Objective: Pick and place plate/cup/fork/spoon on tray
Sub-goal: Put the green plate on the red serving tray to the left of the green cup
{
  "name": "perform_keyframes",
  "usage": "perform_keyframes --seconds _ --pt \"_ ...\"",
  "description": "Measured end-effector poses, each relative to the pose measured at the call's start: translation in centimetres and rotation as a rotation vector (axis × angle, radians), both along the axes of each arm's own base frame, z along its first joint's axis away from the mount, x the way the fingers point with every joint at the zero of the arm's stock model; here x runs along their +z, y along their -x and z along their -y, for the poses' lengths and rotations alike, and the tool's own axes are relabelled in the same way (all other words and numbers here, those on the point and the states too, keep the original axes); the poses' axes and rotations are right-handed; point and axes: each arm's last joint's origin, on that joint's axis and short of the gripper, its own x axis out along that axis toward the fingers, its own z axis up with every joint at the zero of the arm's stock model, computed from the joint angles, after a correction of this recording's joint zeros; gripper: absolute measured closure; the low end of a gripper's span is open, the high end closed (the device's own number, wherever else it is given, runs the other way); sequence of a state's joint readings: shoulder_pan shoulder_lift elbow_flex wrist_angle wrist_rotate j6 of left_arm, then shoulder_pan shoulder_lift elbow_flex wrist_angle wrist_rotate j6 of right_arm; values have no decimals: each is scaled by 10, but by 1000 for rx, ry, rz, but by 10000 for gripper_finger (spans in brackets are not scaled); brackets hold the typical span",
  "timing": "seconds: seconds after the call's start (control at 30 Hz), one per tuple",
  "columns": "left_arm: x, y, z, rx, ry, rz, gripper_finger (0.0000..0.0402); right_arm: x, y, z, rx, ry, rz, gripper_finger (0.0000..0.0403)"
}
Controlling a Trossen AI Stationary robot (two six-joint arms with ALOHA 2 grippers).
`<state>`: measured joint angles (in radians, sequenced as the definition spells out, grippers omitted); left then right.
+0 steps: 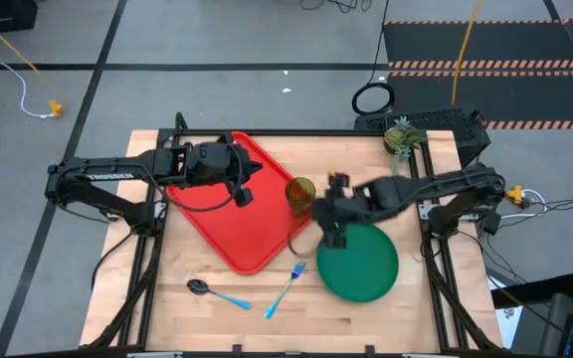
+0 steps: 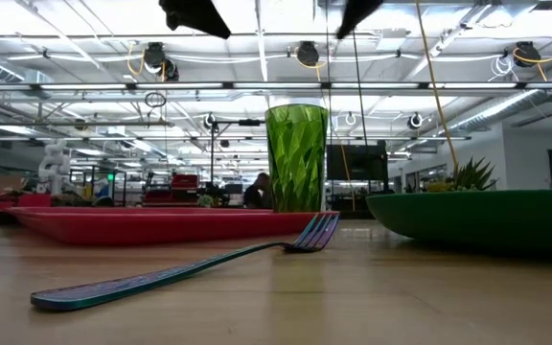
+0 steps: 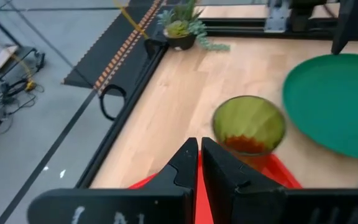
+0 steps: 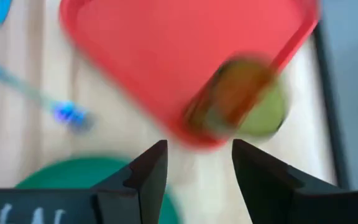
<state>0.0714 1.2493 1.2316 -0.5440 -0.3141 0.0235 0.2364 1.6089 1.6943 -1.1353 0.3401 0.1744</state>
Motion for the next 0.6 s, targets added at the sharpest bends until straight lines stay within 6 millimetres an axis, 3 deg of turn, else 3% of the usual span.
perform_keyframes --seconds 0.13,0.4,0.6 --pt "3 -3 14 -57 -7 30 376 -5 24 -38 -42 -44 -95 227" --pt "12 -7 40 -156 -11 136 376 -7 61 -110 -60 -176 -41 227" --pt "13 -6 60 -226 4 146 376 -42 77 -140 -39 -210 -52 227"
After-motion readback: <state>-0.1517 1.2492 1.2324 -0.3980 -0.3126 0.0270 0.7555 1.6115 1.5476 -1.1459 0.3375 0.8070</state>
